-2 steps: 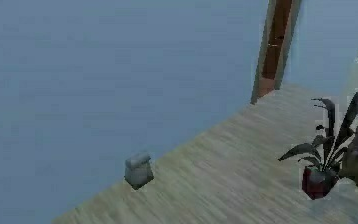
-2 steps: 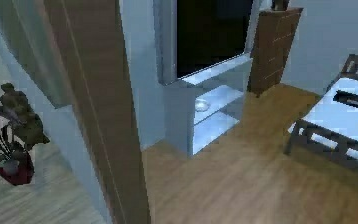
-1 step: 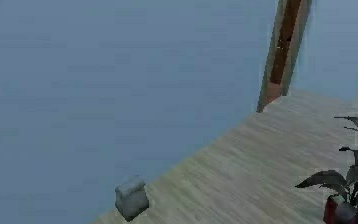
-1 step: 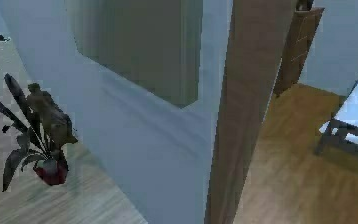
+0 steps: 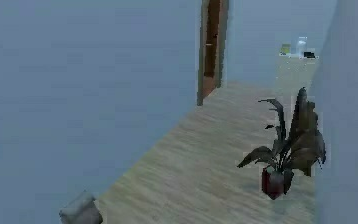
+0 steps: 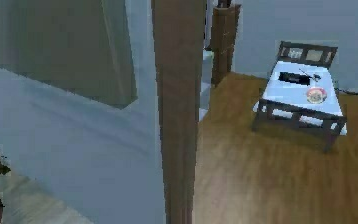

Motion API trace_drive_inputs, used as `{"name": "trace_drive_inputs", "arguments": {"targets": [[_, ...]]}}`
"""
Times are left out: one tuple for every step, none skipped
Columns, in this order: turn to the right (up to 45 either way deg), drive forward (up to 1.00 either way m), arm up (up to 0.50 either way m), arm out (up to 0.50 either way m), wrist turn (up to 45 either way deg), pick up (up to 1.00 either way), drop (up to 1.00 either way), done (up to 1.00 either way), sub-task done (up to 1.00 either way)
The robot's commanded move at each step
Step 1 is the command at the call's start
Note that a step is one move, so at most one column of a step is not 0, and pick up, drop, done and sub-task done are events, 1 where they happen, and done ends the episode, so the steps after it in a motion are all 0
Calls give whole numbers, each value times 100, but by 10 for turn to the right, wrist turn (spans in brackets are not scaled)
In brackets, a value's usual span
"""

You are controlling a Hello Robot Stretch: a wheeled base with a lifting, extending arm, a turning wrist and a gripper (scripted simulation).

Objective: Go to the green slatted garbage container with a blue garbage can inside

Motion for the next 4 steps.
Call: {"name": "trace_drive_inputs", "arguments": {"targets": [[0,100,0,0,0,0,0,0,0],[60,0,0,0,0,0,0,0,0],[0,35,0,0,0,0,0,0,0],[210,0,0,0,0,0,0,0,0]]}}
